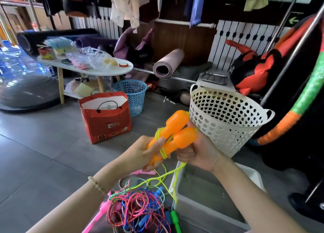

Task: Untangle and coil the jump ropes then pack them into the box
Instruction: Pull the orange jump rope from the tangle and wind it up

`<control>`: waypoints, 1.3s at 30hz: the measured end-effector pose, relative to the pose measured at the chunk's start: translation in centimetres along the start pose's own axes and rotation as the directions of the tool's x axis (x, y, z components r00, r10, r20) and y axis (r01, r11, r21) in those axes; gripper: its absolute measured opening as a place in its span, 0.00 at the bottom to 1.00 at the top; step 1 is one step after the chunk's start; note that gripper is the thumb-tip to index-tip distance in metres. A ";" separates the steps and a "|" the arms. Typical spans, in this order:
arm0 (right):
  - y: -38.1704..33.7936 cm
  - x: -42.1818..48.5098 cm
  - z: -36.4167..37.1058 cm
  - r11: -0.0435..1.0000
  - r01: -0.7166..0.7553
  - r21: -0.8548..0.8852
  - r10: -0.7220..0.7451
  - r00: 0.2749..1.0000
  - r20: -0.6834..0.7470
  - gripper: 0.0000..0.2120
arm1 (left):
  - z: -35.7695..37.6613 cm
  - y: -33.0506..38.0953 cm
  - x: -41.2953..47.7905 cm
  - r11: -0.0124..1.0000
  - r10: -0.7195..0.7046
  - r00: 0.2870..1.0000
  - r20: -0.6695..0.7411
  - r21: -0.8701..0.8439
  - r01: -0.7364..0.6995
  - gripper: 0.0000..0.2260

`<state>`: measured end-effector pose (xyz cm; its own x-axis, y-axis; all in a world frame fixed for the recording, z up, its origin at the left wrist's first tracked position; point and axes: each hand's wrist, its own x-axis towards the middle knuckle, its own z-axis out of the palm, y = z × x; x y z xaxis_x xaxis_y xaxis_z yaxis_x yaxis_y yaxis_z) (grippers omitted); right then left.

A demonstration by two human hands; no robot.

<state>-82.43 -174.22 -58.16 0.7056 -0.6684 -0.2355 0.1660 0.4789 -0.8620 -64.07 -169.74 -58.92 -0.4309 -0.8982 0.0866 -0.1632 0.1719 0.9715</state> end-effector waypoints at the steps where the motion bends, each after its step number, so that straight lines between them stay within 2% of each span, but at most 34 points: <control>1: 0.1 0.3 0.1 0.999 0.040 0.027 -0.041 0.997 0.059 0.32 | 0.0 0.2 0.2 0.999 -0.028 1.000 -0.014 -0.039 0.028 0.25; 3: 0.3 0.3 0.7 0.992 0.121 0.037 -0.125 0.984 0.127 0.32 | 0.2 0.4 0.5 0.990 -0.086 0.995 -0.048 -0.120 0.080 0.29; 5: 0.3 0.0 1.1 0.980 0.195 -0.043 -0.190 0.978 0.090 0.33 | 0.2 0.5 0.6 0.972 -0.125 0.990 -0.063 -0.206 0.110 0.28; 8: 0.5 -0.8 1.8 0.882 0.287 -0.374 -0.309 0.951 0.001 0.35 | 0.2 0.6 0.7 0.950 -0.182 0.981 -0.072 -0.272 0.156 0.29; 9: 0.7 -0.9 1.8 0.819 0.300 -0.489 -0.354 0.935 -0.019 0.33 | 0.2 0.7 0.8 0.940 -0.202 0.975 -0.096 -0.297 0.165 0.28; 10: 0.9 -1.1 2.1 0.755 0.307 -0.579 -0.399 0.916 -0.034 0.26 | 0.1 0.8 0.9 0.931 -0.229 0.965 -0.132 -0.319 0.177 0.27; 11: 1.0 -1.1 2.2 0.715 0.313 -0.625 -0.427 0.903 -0.036 0.16 | 0.0 1.0 1.0 0.926 -0.252 0.953 -0.168 -0.328 0.187 0.26; 12: 1.1 -1.0 2.3 0.700 0.314 -0.642 -0.436 0.899 -0.036 0.11 | -0.2 1.0 1.1 0.928 -0.268 0.944 -0.193 -0.316 0.199 0.26; 13: 1.3 -0.9 2.1 0.675 0.312 -0.669 -0.451 0.892 -0.039 0.13 | -0.3 0.9 1.2 0.932 -0.278 0.938 -0.206 -0.295 0.211 0.26; 14: 1.5 -0.7 1.9 0.609 0.294 -0.737 -0.473 0.880 -0.040 0.14 | -0.4 0.8 1.3 0.934 -0.287 0.934 -0.213 -0.279 0.224 0.26; 15: 1.7 -0.5 1.6 0.481 0.255 -0.839 -0.518 0.854 -0.037 0.13 | -0.4 0.7 1.4 0.934 -0.296 0.930 -0.219 -0.272 0.233 0.26; 17: 1.9 -0.1 1.1 0.161 0.141 -0.977 -0.631 0.775 0.007 0.07 | -0.2 0.6 1.5 0.932 -0.307 0.923 -0.233 -0.272 0.241 0.24; 19: 1.9 0.4 0.9 -0.069 0.036 -0.997 -0.703 0.708 0.074 0.07 | -0.2 0.5 1.7 0.933 -0.308 0.915 -0.262 -0.273 0.236 0.24; 20: 2.0 0.6 0.8 -0.135 -0.005 -0.991 -0.732 0.674 0.096 0.09 | -0.2 0.5 1.8 0.935 -0.305 0.911 -0.278 -0.270 0.231 0.23; 21: 2.1 0.9 1.0 -0.128 -0.023 -0.992 -0.752 0.654 0.082 0.10 | -0.3 0.4 1.8 0.940 -0.299 0.906 -0.300 -0.259 0.224 0.23; 22: 2.2 1.1 1.2 -0.019 -0.001 -1.000 -0.756 0.655 0.014 0.10 | -0.4 0.3 1.9 0.947 -0.288 0.900 -0.326 -0.236 0.218 0.22; 23: 2.1 1.2 1.4 0.168 0.050 -0.984 -0.728 0.679 -0.090 0.10 | -0.5 0.2 2.0 0.955 -0.276 0.895 -0.351 -0.207 0.214 0.22; 25: 1.8 1.3 1.8 0.547 0.144 -0.825 -0.582 0.773 -0.251 0.10 | -0.4 0.1 2.3 0.966 -0.248 0.888 -0.388 -0.169 0.196 0.21; 27: 1.5 1.0 2.0 0.781 0.185 -0.596 -0.428 0.854 -0.296 0.12 | -0.3 0.0 2.6 0.971 -0.228 0.885 -0.406 -0.165 0.175 0.20; 28: 1.5 0.9 2.0 0.835 0.187 -0.517 -0.379 0.877 -0.294 0.12 | -0.3 0.0 2.8 0.971 -0.224 0.885 -0.408 -0.174 0.166 0.20; 32: 2.5 1.3 1.7 0.882 0.166 -0.441 -0.283 0.935 -0.213 0.13 | -0.6 0.2 3.4 0.961 -0.220 0.883 -0.415 -0.250 0.122 0.18; 34: 3.2 1.6 1.2 0.868 0.139 -0.476 -0.236 0.960 -0.149 0.13 | -1.3 0.1 3.6 0.951 -0.223 0.846 -0.484 -0.300 0.079 0.17; 36: 4.1 1.8 0.1 0.791 0.086 -0.605 -0.187 0.977 -0.106 0.13 | -2.5 -0.2 3.6 0.938 -0.246 0.774 -0.583 -0.345 0.038 0.16; 39: 5.7 2.1 -1.9 0.603 -0.053 -0.796 -0.096 0.986 -0.138 0.15 | -4.8 -0.7 3.2 0.918 -0.292 0.655 -0.697 -0.396 -0.012 0.18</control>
<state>-81.32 -173.96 -64.38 0.5848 -0.7831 -0.2115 -0.4854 -0.1289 -0.8647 -61.08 -174.65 -58.27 0.3836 -0.9206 -0.0732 0.2067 0.0084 0.9784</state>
